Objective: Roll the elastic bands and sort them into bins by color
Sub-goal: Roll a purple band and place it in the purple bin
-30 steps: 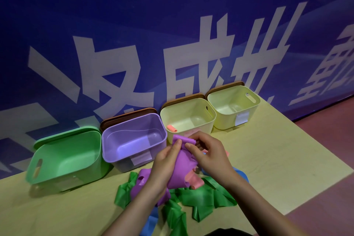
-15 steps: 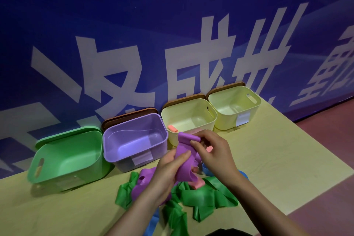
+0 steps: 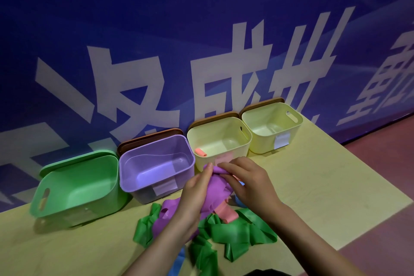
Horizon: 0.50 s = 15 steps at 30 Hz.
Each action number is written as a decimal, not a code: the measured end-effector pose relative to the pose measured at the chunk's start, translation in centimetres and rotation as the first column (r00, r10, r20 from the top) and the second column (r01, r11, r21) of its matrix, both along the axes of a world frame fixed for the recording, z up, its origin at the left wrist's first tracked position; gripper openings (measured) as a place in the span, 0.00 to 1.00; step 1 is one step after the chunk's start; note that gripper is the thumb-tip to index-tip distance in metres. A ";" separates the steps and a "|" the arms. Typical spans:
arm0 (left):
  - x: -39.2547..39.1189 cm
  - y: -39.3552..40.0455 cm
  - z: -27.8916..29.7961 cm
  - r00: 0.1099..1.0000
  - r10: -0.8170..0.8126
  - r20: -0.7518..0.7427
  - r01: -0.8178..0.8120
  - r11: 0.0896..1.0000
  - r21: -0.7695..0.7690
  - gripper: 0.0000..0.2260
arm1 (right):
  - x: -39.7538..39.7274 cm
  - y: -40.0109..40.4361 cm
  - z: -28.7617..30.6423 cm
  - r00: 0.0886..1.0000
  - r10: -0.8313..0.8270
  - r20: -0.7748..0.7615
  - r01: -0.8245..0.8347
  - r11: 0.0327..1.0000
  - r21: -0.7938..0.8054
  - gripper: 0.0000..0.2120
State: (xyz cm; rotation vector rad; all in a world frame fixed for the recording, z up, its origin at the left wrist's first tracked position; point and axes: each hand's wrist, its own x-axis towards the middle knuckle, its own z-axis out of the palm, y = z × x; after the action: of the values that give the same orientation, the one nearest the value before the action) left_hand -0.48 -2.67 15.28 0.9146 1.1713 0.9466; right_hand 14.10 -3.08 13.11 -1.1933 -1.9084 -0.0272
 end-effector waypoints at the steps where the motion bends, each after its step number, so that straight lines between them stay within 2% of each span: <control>1: 0.0 0.0 0.0 1.000 0.001 0.005 -0.001 1.000 -0.001 0.12 | 0.1 0.1 0.0 1.000 0.014 0.015 -0.014 1.000 0.006 0.11; 5: -0.1 -0.2 0.0 0.999 -0.041 0.018 0.040 0.998 0.050 0.13 | 1.0 0.3 -0.1 0.991 0.126 -0.051 -0.130 0.986 -0.102 0.11; 8: -0.1 -0.3 -0.1 0.999 -0.048 0.004 0.048 0.997 0.061 0.12 | 1.4 -0.1 0.3 0.953 0.199 -0.229 -0.263 0.918 -0.298 0.16; 10: -0.2 -0.2 -0.3 1.000 -0.015 -0.007 0.015 0.998 0.055 0.10 | 1.1 -0.5 0.4 0.897 0.123 -0.424 -0.330 0.825 -0.458 0.18; 12: -0.3 -0.1 -0.4 0.999 -0.018 -0.039 0.021 0.997 0.073 0.09 | 0.5 -0.7 0.3 0.777 -0.062 -0.626 -0.390 0.733 -0.557 0.17; 13: -0.3 -0.1 -0.4 0.997 -0.033 -0.065 0.040 0.995 0.094 0.09 | 0.4 -0.5 0.2 0.716 -0.134 -0.685 -0.424 0.697 -0.579 0.17; 15: -0.3 -0.2 -0.3 0.988 -0.069 -0.141 0.092 0.982 0.163 0.08 | 0.1 -0.2 0.1 0.696 -0.169 -0.698 -0.429 0.682 -0.593 0.14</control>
State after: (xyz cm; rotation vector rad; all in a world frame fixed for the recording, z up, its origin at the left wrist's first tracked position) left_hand -0.80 -2.87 14.96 1.1700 1.1704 0.9404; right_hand 14.25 -3.27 13.21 -1.2567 -1.2644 1.2445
